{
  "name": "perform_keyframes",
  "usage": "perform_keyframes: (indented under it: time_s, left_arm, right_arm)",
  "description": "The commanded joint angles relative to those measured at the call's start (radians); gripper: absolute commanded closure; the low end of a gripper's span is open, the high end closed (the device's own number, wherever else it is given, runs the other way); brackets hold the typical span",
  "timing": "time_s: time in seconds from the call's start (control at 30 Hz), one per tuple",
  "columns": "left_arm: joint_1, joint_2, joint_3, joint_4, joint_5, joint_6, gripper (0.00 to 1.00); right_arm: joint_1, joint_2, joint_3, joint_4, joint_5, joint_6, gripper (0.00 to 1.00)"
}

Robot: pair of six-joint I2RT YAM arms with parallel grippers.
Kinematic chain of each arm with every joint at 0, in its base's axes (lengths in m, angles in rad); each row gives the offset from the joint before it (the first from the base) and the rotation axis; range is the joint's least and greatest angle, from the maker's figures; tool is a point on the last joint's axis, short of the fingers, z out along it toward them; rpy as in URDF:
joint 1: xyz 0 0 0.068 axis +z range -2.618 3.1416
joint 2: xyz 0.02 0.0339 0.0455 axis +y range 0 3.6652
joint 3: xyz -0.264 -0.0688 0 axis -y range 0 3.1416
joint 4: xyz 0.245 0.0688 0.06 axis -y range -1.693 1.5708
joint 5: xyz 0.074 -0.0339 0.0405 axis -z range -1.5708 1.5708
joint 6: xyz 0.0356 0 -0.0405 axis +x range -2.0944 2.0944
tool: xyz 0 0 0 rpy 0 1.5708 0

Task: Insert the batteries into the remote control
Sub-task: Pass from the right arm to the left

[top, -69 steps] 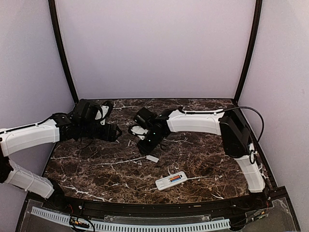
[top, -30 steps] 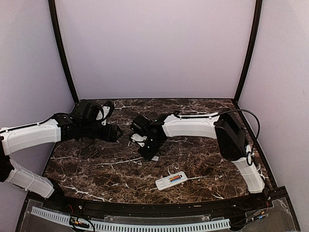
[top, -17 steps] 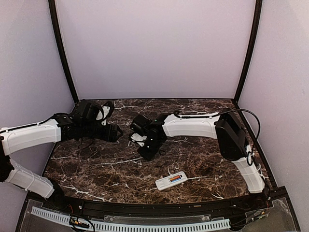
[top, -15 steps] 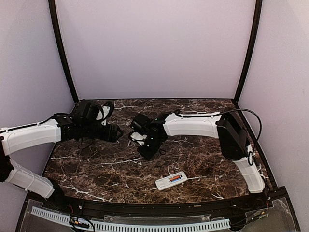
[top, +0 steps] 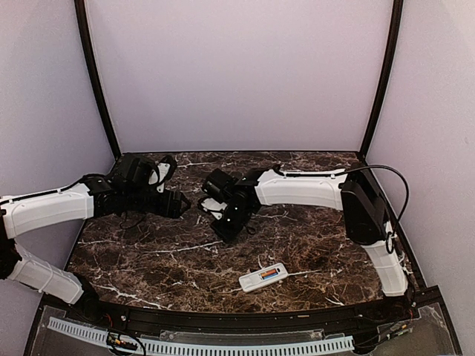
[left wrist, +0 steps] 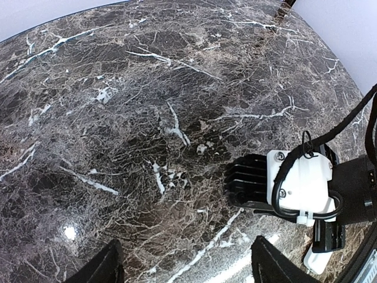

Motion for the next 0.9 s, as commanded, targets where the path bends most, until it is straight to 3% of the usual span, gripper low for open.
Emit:
perform_keyframes:
  time_s: [0.0, 0.3, 0.5, 0.7, 0.87]
  left_arm:
    - [0.006, -0.040, -0.033, 0.022, 0.020, 0.022, 0.27]
    - [0.006, -0.266, -0.180, 0.300, 0.116, 0.078, 0.33]
    - [0.004, -0.421, -0.272, 0.446, 0.319, 0.280, 0.38]
    - [-0.039, -0.430, -0.172, 0.192, 0.643, 0.781, 0.37]
    - [-0.093, -0.358, -0.096, -0.010, 0.695, 1.042, 0.33]
  right_arm:
    - [-0.020, -0.104, -0.034, 0.023, -0.054, 0.041, 1.00]
    - [-0.036, -0.294, -0.179, 0.091, -0.215, -0.071, 1.00]
    - [-0.038, -0.422, -0.266, 0.072, -0.431, -0.216, 1.00]
    - [-0.037, -0.533, -0.326, 0.024, -0.576, -0.296, 1.00]
    - [-0.034, -0.595, -0.360, 0.015, -0.629, -0.309, 1.00]
